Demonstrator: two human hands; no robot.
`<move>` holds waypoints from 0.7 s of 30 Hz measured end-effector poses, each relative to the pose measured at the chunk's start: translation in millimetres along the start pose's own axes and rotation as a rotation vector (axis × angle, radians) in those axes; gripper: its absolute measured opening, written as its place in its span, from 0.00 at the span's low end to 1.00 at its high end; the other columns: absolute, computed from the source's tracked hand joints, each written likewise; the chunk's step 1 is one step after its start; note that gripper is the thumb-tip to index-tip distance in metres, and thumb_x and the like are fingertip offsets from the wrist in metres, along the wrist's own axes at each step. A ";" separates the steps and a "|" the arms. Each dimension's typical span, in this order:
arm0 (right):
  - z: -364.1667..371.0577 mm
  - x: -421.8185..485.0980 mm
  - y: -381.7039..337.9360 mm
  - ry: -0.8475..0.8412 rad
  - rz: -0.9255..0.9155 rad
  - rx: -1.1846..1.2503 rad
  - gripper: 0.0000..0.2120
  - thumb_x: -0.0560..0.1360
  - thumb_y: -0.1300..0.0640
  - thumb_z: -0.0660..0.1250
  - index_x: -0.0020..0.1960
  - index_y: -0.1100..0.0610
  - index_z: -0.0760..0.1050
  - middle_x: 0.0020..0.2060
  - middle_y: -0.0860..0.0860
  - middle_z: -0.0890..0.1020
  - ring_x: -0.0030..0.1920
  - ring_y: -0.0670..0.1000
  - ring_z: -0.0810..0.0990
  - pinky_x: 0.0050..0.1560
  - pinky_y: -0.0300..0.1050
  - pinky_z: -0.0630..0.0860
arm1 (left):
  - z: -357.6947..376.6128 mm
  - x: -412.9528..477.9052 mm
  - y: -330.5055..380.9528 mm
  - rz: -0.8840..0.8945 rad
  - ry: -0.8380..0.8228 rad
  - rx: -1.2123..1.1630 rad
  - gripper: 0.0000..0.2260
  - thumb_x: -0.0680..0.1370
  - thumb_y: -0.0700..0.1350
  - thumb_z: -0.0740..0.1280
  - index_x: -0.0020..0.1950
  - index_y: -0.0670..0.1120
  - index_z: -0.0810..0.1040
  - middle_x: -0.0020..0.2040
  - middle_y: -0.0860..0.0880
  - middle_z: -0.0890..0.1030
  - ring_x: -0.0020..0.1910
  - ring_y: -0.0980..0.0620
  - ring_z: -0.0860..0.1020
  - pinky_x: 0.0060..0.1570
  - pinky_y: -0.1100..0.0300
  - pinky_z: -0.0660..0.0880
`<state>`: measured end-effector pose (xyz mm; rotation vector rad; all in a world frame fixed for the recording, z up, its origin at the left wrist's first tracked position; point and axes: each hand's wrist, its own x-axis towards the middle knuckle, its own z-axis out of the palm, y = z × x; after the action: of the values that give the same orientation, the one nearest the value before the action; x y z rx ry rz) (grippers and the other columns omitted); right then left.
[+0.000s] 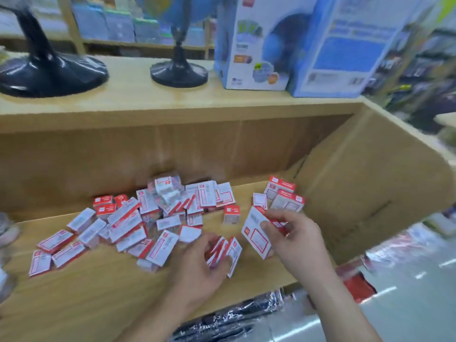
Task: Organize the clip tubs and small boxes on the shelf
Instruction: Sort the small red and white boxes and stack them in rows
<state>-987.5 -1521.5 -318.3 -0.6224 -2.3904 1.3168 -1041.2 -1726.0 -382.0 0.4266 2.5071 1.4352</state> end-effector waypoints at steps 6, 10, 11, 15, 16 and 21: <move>-42.9 19.3 30.3 0.179 0.012 0.068 0.06 0.77 0.59 0.71 0.50 0.48 0.83 0.43 0.41 0.86 0.43 0.43 0.84 0.48 0.51 0.82 | 58.4 33.6 19.1 0.071 0.043 -0.079 0.16 0.73 0.57 0.71 0.60 0.63 0.75 0.53 0.63 0.83 0.53 0.65 0.81 0.55 0.63 0.76; -37.2 30.7 51.7 0.201 0.075 0.045 0.09 0.77 0.60 0.70 0.46 0.45 0.79 0.41 0.40 0.84 0.42 0.39 0.83 0.46 0.47 0.81 | 78.0 47.6 18.8 0.196 0.122 0.181 0.19 0.74 0.53 0.74 0.64 0.52 0.80 0.55 0.53 0.83 0.54 0.49 0.81 0.52 0.64 0.70; -35.6 30.1 60.4 0.206 0.088 0.006 0.08 0.77 0.59 0.69 0.46 0.45 0.78 0.42 0.40 0.84 0.43 0.40 0.82 0.47 0.47 0.79 | 79.8 49.0 14.0 0.215 0.140 0.280 0.21 0.74 0.56 0.72 0.64 0.51 0.80 0.57 0.51 0.82 0.54 0.46 0.80 0.55 0.60 0.72; -30.8 29.8 79.4 0.277 0.024 -0.310 0.06 0.77 0.57 0.67 0.53 0.51 0.80 0.49 0.51 0.81 0.52 0.58 0.79 0.48 0.51 0.75 | 81.3 55.1 7.3 0.159 0.174 0.388 0.26 0.74 0.67 0.65 0.63 0.51 0.82 0.54 0.49 0.77 0.54 0.43 0.76 0.55 0.47 0.77; -29.3 32.0 79.9 0.290 0.001 -0.389 0.08 0.76 0.56 0.68 0.54 0.53 0.81 0.51 0.53 0.80 0.53 0.60 0.77 0.49 0.52 0.75 | 82.5 56.3 10.2 0.140 0.181 0.406 0.27 0.74 0.69 0.63 0.63 0.52 0.82 0.53 0.49 0.77 0.54 0.43 0.75 0.55 0.47 0.77; -19.7 28.6 54.3 0.294 -0.296 -0.381 0.09 0.76 0.53 0.68 0.54 0.54 0.82 0.51 0.51 0.80 0.51 0.57 0.78 0.50 0.51 0.76 | 79.4 36.5 20.8 0.159 0.219 0.282 0.24 0.81 0.65 0.59 0.70 0.52 0.75 0.55 0.52 0.74 0.57 0.48 0.75 0.60 0.49 0.74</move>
<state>-990.6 -1466.8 -352.3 -0.4925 -2.3814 0.6071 -1046.2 -1639.4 -405.3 0.5568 2.9276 1.2419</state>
